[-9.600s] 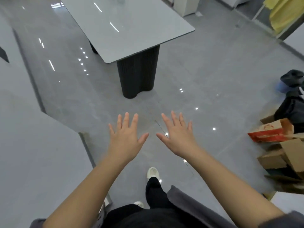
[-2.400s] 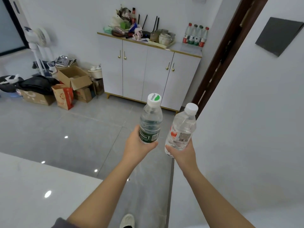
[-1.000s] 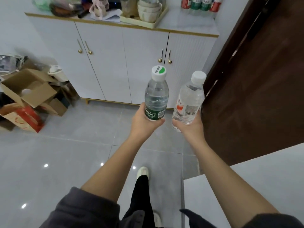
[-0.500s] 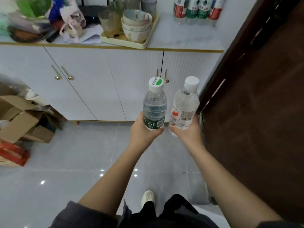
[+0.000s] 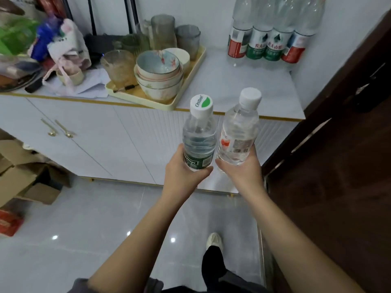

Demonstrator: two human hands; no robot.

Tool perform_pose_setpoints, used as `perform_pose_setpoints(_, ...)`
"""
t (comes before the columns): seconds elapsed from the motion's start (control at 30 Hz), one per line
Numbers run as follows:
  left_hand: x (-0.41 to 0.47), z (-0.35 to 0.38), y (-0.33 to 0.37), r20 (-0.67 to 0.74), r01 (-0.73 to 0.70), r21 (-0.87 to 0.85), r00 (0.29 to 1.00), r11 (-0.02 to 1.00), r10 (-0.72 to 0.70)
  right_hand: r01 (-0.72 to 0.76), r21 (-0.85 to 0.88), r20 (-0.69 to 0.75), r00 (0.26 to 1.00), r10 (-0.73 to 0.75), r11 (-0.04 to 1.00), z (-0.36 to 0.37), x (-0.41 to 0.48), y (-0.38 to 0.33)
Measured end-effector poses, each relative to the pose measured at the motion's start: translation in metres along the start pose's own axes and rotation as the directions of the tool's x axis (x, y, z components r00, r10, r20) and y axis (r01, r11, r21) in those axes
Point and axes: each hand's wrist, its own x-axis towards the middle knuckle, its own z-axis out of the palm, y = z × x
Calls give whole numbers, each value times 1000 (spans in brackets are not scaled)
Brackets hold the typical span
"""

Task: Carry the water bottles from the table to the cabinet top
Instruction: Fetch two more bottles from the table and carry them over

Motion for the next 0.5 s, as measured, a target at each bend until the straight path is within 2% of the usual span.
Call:
perform_pose_setpoints(0.2, 73, 32, 51, -56, -35, -25, 998, 999, 33, 71, -25, 86, 994, -69, 997, -22, 96, -37)
perform_pose_setpoints(0.5, 177, 59, 78, -87, -63, -15, 994, 998, 62, 60, -84, 109, 993, -51, 995, -22, 203, -55)
